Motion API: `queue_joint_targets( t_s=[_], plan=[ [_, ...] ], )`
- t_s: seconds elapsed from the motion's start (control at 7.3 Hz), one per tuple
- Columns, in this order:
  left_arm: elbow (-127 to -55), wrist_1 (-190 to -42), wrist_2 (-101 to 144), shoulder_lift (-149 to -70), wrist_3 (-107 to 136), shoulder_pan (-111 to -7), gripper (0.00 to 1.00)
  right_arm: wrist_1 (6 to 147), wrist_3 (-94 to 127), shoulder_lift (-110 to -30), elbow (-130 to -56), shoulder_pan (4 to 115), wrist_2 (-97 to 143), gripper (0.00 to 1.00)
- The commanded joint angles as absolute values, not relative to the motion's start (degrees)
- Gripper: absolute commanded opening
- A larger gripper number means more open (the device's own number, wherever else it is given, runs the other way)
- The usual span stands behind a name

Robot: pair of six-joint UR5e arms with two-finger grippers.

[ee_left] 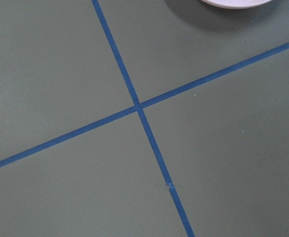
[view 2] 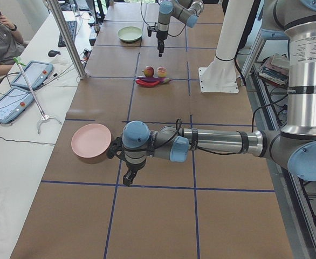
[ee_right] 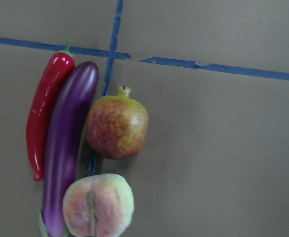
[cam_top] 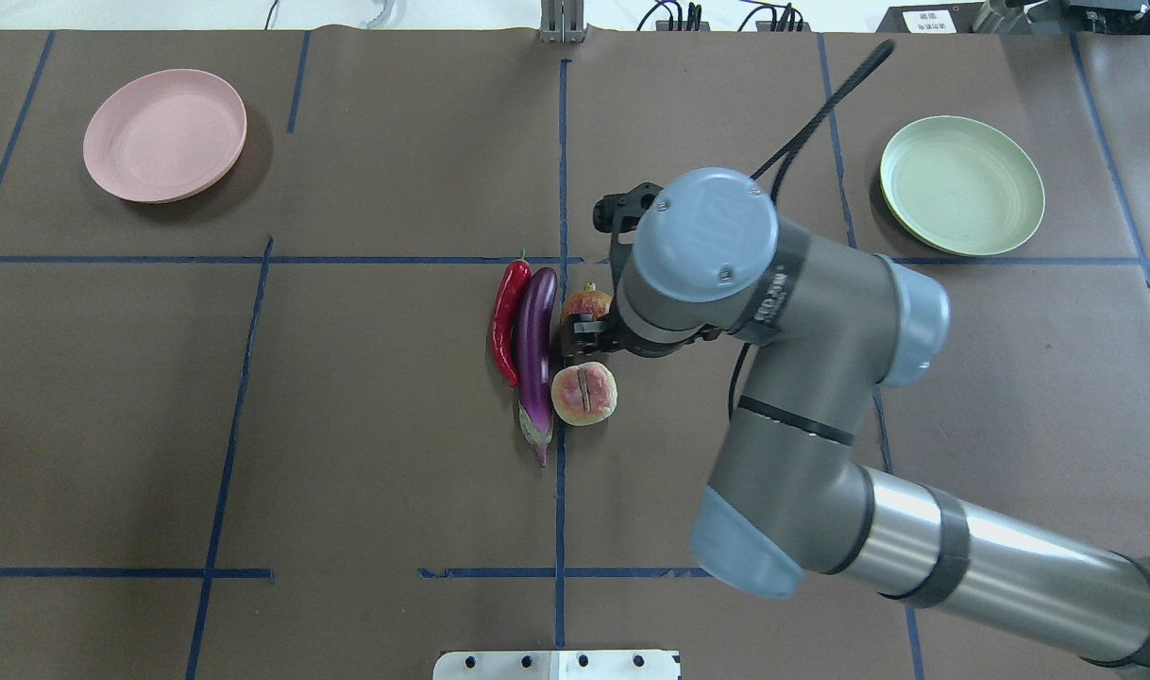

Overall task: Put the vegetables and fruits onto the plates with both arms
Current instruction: 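Reach the right gripper down to the peach and grasp it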

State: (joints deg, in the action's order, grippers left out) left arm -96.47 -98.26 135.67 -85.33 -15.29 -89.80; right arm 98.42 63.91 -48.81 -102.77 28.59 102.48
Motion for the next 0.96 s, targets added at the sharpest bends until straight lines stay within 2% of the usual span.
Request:
queue_joint_targets(
  t_s=[0.0, 0.27, 0.82],
  plan=[
    [-96.5, -98.3, 135.7, -85.3, -15.3, -89.7, 1.0, 98.5, 65.5, -41.6, -91.5, 26.2, 98.6, 1.0],
    [-96.6, -98.3, 135.7, -85.3, -15.2, -89.6, 1.0, 98.4, 65.2, -38.9, -86.2, 25.1, 97.8, 1.0],
    [-96.6, -98.3, 135.7, -85.3, -14.9, -89.1, 1.0, 98.6, 62.4, -40.3, -84.5, 23.2, 96.5, 1.0]
  ],
)
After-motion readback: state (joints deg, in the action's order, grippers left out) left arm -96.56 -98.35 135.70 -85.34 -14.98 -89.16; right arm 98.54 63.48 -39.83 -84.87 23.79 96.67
